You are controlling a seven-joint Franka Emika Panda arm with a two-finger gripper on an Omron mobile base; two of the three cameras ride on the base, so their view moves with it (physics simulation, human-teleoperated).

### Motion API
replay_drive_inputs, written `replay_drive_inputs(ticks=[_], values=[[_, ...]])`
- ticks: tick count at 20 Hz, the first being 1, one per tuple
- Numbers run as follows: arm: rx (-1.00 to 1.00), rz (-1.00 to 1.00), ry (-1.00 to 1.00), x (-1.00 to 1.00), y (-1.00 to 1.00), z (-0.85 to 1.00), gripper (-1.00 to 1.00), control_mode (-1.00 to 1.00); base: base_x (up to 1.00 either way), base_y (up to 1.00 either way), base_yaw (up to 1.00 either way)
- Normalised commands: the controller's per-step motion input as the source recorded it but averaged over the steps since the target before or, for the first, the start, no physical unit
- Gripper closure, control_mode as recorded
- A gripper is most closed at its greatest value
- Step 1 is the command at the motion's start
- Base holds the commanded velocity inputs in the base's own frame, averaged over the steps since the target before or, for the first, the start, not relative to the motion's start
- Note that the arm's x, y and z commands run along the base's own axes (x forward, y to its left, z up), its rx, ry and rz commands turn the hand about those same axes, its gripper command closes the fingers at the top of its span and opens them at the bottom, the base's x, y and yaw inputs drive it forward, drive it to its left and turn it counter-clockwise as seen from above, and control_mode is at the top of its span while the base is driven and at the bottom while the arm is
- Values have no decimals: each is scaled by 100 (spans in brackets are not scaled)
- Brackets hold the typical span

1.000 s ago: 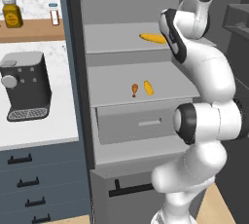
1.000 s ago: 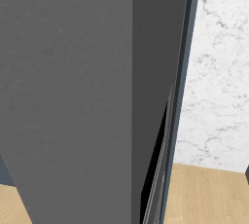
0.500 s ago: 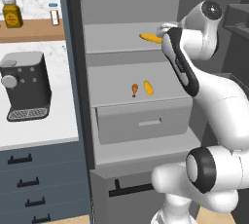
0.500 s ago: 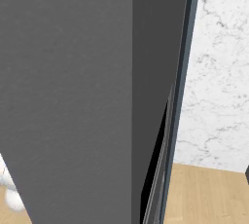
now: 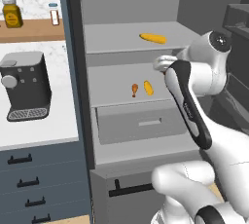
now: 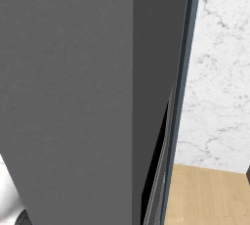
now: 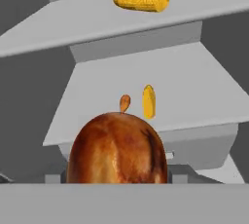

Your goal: Place one corn and one chicken drumstick in each tupperware on the nearby counter, to pack two identical lunches.

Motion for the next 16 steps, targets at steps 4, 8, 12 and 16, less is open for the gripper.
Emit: replay_drive_inputs(ticks=[4, 8, 12, 16], values=[[0, 25, 23, -77, 27, -61, 100, -100, 0, 0, 0], [-3, 25, 36, 10, 3, -79, 100, -100, 0, 0, 0], [-10, 13, 34, 8, 13, -59, 100, -100, 0, 0, 0], [-21, 1, 25, 14, 3, -29, 100, -100, 0, 0, 0]])
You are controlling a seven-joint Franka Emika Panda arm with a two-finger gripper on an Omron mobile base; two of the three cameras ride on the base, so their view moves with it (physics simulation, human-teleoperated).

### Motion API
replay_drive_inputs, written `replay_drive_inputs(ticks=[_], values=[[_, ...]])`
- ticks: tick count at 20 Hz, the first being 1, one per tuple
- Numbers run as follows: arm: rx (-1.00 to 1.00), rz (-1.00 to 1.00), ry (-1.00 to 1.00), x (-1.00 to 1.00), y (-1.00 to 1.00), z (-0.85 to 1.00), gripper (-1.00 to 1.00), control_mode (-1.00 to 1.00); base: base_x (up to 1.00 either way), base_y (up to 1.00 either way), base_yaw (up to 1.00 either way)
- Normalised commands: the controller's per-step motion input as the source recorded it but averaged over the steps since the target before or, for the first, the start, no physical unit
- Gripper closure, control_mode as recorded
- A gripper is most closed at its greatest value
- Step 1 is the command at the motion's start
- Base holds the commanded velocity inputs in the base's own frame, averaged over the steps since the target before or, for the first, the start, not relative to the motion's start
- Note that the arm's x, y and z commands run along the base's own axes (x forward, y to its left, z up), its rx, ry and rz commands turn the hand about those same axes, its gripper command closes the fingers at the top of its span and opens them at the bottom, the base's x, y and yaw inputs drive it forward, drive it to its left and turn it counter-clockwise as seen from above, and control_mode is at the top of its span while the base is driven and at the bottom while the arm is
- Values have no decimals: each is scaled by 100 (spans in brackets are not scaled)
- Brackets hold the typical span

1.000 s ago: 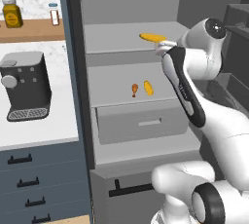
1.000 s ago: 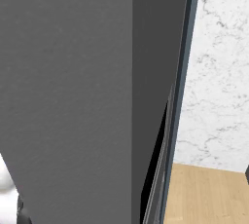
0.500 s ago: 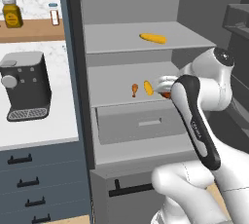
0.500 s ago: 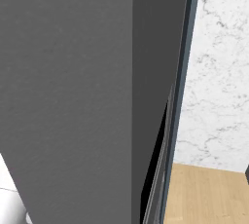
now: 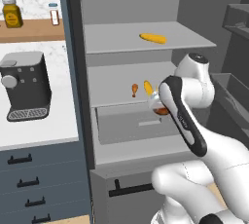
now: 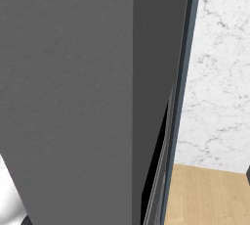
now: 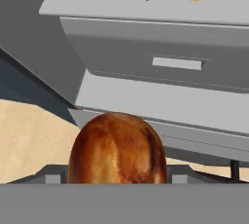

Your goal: Place one corn and one chicken drumstick in each tupperware on the nearby counter, to pack two identical lunches.

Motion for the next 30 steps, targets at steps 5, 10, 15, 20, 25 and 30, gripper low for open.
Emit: replay_drive_inputs(ticks=[5, 10, 15, 20, 25, 30], values=[[-22, 0, 16, 6, 0, -4, 100, -100, 0, 0, 0], [-8, -1, 7, 0, 0, 0, 100, -100, 0, 0, 0], [0, -1, 0, -1, 1, 0, 100, 100, -3, 0, -1], [0, 0, 0, 0, 0, 0, 100, 100, -45, 30, -3], [0, 0, 0, 0, 0, 0, 100, 100, -44, 97, -7], [0, 0, 0, 0, 0, 0, 100, 100, -4, 100, 1]])
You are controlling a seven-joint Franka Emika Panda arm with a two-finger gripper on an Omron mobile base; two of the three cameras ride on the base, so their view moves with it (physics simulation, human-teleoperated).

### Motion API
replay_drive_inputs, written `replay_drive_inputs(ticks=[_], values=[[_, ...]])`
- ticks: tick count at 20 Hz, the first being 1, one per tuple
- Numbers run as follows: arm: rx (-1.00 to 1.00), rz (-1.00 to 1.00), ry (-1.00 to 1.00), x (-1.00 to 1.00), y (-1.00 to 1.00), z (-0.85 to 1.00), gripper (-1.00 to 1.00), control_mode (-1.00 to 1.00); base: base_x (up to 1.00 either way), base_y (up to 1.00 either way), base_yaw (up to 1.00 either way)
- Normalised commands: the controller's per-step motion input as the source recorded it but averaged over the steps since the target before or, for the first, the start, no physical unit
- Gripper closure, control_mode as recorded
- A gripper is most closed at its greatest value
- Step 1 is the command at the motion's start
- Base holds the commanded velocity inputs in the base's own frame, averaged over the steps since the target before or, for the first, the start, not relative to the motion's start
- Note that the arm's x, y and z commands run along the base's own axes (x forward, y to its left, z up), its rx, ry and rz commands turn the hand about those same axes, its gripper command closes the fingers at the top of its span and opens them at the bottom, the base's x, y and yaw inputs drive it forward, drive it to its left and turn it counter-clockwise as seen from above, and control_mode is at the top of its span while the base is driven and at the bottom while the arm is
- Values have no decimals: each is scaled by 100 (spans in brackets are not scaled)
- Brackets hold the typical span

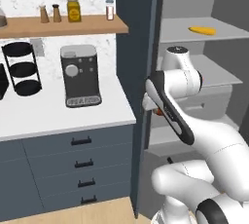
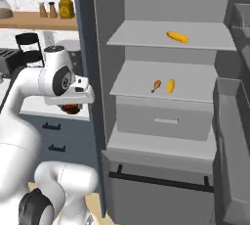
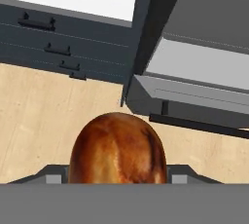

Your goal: Place one corn and one chicken drumstick in each tupperware on the nearby counter, to pack two identical lunches.

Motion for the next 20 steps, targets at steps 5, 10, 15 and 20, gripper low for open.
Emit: replay_drive_inputs(ticks=[5, 10, 15, 20], values=[[0, 0, 0, 0, 0, 0, 100, 100, 11, 100, 6], [0, 0, 0, 0, 0, 0, 100, 100, 37, 100, 0], [0, 0, 0, 0, 0, 0, 100, 100, 49, 100, 0], [0, 0, 0, 0, 0, 0, 100, 100, 47, 100, 0]])
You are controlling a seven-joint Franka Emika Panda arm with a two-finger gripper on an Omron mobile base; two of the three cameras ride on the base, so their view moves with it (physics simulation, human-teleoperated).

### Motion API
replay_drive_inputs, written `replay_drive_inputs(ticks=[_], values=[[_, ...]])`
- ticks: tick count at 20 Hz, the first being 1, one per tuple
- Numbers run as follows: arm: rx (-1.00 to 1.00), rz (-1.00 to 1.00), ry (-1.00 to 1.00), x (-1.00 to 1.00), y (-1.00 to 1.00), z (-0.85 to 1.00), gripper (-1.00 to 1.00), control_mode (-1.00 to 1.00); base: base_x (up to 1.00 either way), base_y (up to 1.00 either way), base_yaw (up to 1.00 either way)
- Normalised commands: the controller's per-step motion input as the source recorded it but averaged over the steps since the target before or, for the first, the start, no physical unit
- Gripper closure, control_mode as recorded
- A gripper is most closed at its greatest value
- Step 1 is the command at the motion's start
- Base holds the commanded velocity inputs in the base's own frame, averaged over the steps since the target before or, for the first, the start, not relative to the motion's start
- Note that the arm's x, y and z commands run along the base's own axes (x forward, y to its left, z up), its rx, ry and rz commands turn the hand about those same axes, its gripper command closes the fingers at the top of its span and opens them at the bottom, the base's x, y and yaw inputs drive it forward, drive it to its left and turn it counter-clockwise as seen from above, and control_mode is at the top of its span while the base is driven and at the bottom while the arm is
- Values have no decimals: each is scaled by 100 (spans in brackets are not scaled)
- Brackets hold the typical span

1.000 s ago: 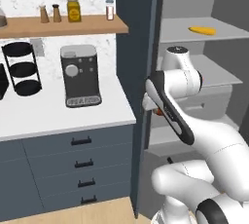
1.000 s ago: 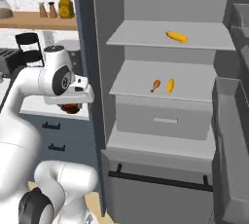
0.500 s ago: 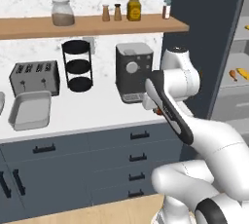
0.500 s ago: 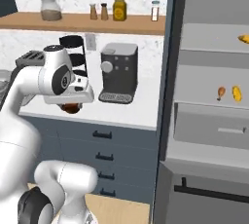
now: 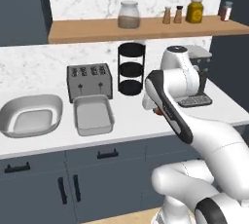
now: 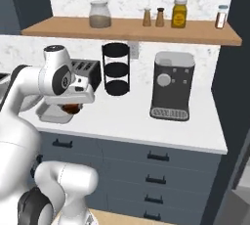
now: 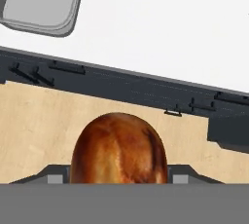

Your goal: Place one corn and one chicken drumstick in each tupperware on the nearby counter, to pack two identical lunches.

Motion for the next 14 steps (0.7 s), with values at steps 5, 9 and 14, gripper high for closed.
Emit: replay_drive_inputs(ticks=[5, 9, 14], values=[[0, 0, 0, 0, 0, 0, 100, 100, 9, 100, 0], [0, 0, 0, 0, 0, 0, 100, 100, 17, 100, 3], [0, 0, 0, 0, 0, 0, 100, 100, 29, 100, 3]])
